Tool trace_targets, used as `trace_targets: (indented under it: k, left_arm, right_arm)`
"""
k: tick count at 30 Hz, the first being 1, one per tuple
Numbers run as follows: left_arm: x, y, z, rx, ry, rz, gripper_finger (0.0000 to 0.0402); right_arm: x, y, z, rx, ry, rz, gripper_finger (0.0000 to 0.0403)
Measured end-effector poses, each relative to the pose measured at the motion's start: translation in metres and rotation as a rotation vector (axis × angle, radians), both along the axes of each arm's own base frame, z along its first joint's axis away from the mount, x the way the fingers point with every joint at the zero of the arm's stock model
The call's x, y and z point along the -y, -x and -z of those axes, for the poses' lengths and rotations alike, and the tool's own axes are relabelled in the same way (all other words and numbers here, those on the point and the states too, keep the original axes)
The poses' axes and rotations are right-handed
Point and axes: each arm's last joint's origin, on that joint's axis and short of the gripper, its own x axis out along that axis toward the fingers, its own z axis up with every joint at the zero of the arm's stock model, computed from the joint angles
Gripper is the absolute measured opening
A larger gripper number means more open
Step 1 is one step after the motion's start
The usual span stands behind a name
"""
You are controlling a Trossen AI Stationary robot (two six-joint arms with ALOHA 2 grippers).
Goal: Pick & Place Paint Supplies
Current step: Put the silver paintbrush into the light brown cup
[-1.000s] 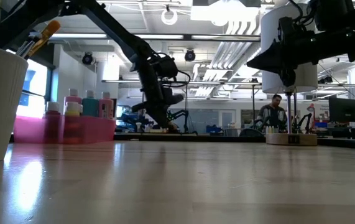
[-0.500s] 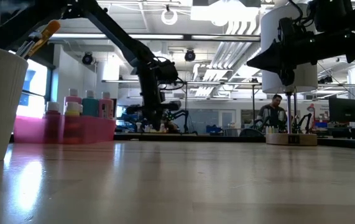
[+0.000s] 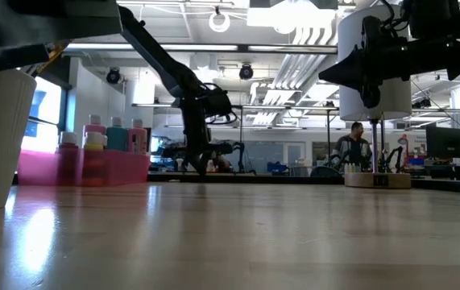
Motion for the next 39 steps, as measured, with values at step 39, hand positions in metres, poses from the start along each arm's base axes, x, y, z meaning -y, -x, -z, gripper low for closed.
trace_targets:
  k: [39]
  left_arm:
    - [0.016,0.008,-0.023,-0.059,0.096,0.214,0.0000]
  right_arm:
    - [0.000,0.000,-0.006,0.059,0.021,-0.015,0.0002]
